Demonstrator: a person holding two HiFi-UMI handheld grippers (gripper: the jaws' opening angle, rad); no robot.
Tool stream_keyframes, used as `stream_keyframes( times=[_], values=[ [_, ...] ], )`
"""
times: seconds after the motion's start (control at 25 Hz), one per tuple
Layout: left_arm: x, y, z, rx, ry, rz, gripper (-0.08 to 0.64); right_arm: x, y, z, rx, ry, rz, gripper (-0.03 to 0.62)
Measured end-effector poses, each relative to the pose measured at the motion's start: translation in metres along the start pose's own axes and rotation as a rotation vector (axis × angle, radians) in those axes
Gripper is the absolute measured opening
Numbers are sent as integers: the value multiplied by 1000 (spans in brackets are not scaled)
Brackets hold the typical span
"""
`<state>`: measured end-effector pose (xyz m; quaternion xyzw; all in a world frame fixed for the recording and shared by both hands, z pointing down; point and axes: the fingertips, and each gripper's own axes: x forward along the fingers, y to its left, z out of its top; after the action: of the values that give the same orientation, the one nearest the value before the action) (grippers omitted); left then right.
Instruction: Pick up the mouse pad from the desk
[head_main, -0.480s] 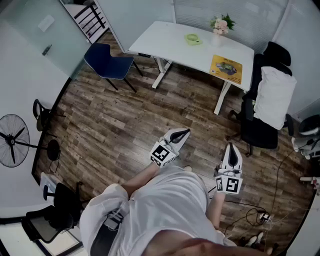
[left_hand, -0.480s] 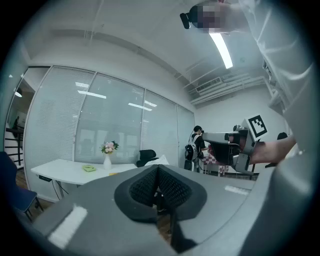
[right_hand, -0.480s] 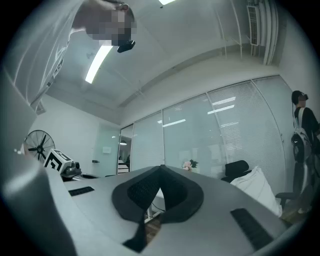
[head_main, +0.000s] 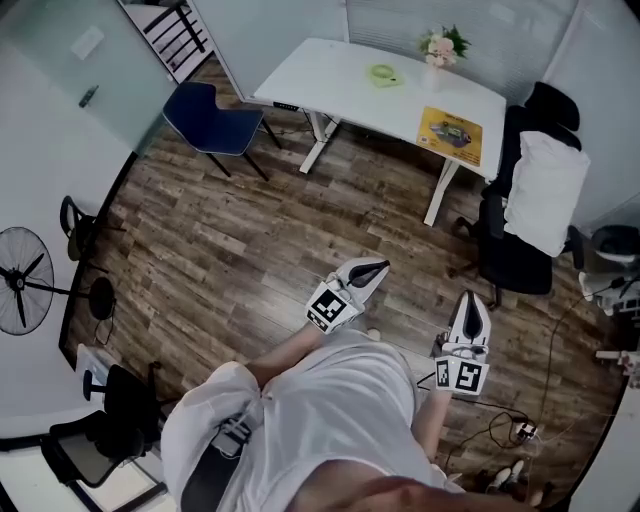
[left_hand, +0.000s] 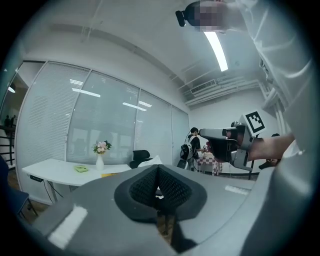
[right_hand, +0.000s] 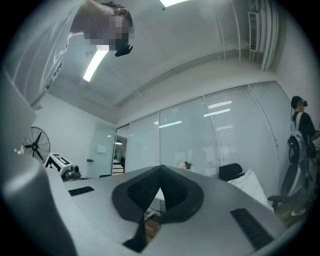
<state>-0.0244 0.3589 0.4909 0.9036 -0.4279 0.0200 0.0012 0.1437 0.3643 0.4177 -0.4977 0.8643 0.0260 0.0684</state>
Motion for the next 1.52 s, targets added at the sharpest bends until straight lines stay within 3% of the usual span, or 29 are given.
stream_keyframes(
  times=[0.36, 0.76, 0.96, 1.52],
  values=[
    [-6, 7, 1, -22, 16, 28, -15, -2, 0, -9, 13, 37, -2, -2],
    [-21, 20, -22, -7, 134, 60, -15, 1, -6, -20, 60, 72, 2, -2],
    [-22, 17, -12, -16, 110, 64, -15, -5, -8, -15, 65, 85, -2, -2],
    [-51, 51, 8, -48, 55, 175, -15, 32, 5, -11, 43, 121, 65, -2]
  ],
)
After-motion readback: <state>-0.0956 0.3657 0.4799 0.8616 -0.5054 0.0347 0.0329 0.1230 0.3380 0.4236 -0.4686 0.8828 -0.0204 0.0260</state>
